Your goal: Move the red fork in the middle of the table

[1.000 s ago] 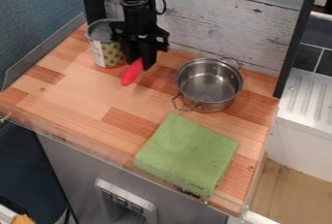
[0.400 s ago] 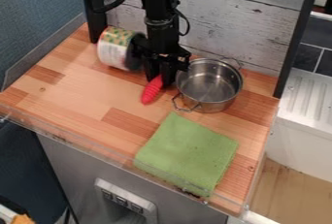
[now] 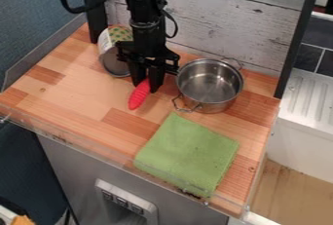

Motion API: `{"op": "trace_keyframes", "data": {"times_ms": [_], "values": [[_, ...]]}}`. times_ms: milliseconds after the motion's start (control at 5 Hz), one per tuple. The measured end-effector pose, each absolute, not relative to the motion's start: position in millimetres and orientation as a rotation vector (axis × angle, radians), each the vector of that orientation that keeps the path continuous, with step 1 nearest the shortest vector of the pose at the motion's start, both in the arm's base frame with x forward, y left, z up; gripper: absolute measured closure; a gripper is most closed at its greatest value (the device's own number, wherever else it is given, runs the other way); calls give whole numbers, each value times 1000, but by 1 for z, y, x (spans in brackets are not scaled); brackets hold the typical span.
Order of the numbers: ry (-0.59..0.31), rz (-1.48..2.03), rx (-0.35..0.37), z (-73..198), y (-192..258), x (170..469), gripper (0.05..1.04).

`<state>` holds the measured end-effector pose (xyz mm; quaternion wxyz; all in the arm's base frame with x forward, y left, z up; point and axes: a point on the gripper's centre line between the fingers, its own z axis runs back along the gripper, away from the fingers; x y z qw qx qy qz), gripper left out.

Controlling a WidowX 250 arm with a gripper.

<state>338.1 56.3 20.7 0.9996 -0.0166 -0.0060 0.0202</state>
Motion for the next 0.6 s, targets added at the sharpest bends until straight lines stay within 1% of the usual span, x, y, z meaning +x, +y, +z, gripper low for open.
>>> {"op": "trace_keyframes", "data": {"times_ms": [200, 400, 600], "values": [[-34, 8, -57, 20, 57, 340, 341], [-54, -55, -60, 25, 54, 344, 98], [-104, -124, -40, 43, 45, 355, 81]]}}
